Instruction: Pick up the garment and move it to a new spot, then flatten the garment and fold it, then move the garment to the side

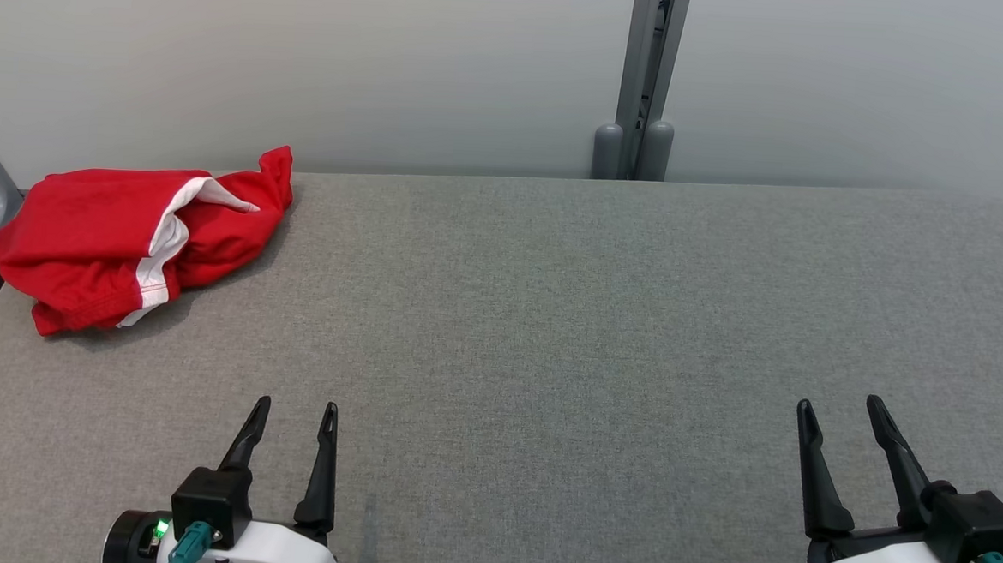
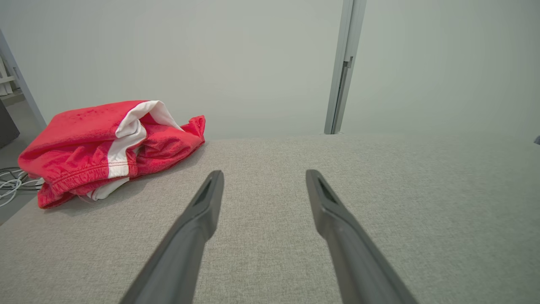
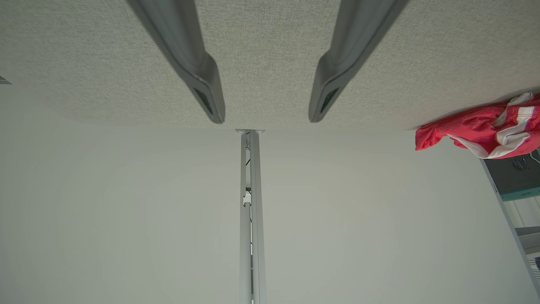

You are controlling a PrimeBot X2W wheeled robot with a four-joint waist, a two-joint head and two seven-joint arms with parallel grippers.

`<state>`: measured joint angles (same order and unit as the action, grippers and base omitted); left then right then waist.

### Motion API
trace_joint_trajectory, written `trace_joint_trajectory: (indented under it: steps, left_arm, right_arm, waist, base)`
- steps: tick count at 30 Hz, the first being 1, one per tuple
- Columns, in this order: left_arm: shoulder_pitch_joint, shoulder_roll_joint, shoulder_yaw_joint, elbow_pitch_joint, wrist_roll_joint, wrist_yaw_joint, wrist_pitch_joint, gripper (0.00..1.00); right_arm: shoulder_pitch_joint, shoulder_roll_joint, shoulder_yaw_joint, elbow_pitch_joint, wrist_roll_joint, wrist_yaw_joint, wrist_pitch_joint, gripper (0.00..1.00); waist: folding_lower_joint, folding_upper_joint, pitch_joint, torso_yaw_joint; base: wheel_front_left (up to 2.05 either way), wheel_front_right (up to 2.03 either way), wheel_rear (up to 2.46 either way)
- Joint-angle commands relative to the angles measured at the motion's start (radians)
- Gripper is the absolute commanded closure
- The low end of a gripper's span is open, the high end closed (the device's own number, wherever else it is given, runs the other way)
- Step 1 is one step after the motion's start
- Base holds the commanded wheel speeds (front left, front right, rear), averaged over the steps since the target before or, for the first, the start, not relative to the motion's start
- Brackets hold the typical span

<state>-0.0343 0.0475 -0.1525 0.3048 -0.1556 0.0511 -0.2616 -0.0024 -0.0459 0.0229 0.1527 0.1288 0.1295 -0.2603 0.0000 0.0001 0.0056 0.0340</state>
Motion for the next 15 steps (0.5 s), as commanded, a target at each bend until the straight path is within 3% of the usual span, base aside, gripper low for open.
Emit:
trace_joint_trajectory:
  steps: [1,15]
  left_arm:
    - [-0.011,0.005,0.003,0.001,0.000,0.004,-0.005,0.00]
    - [-0.014,0.005,0.007,0.004,-0.006,-0.001,-0.005,0.00]
  right_arm:
    - [-0.007,-0.008,-0.002,0.004,0.008,0.002,-0.008,0.00]
    - [-0.008,-0.008,-0.006,0.006,0.014,0.002,-0.008,0.00]
  waist:
    - [0.0000,-0.0001,0.000,0.000]
    - [0.0000,-0.0001,-0.002,0.000]
  base:
    - [0.00,0.00,0.00]
    - [0.00,0.00,0.00]
